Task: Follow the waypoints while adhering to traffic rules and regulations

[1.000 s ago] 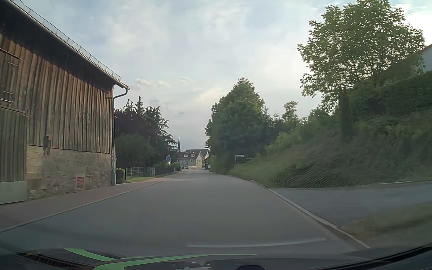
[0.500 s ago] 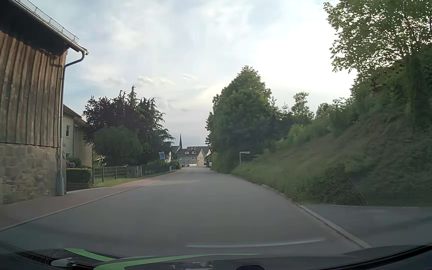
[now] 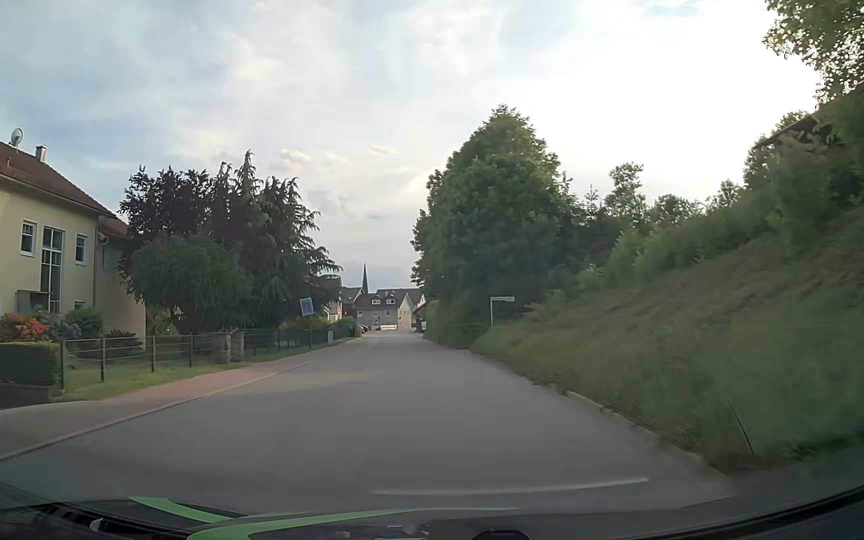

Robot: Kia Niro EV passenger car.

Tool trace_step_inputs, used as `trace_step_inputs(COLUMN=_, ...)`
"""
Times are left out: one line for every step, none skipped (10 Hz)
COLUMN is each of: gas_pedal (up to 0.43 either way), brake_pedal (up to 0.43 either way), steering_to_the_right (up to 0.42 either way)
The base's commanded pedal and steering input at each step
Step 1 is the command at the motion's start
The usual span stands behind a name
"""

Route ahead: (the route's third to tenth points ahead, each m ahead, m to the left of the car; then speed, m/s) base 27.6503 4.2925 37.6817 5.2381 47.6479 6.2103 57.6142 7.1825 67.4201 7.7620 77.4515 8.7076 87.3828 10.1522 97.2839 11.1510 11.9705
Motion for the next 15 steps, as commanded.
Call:
trace_step_inputs(gas_pedal=0.087, brake_pedal=0.0, steering_to_the_right=-0.011)
trace_step_inputs(gas_pedal=0.087, brake_pedal=0.0, steering_to_the_right=-0.013)
trace_step_inputs(gas_pedal=0.087, brake_pedal=0.0, steering_to_the_right=-0.016)
trace_step_inputs(gas_pedal=0.087, brake_pedal=0.0, steering_to_the_right=-0.015)
trace_step_inputs(gas_pedal=0.087, brake_pedal=0.0, steering_to_the_right=-0.016)
trace_step_inputs(gas_pedal=0.087, brake_pedal=0.0, steering_to_the_right=-0.017)
trace_step_inputs(gas_pedal=0.087, brake_pedal=0.0, steering_to_the_right=-0.017)
trace_step_inputs(gas_pedal=0.087, brake_pedal=0.0, steering_to_the_right=-0.016)
trace_step_inputs(gas_pedal=0.087, brake_pedal=0.0, steering_to_the_right=-0.017)
trace_step_inputs(gas_pedal=0.087, brake_pedal=0.0, steering_to_the_right=-0.017)
trace_step_inputs(gas_pedal=0.087, brake_pedal=0.0, steering_to_the_right=-0.018)
trace_step_inputs(gas_pedal=0.087, brake_pedal=0.0, steering_to_the_right=-0.018)
trace_step_inputs(gas_pedal=0.087, brake_pedal=0.0, steering_to_the_right=-0.018)
trace_step_inputs(gas_pedal=0.087, brake_pedal=0.0, steering_to_the_right=-0.019)
trace_step_inputs(gas_pedal=0.087, brake_pedal=0.0, steering_to_the_right=-0.018)
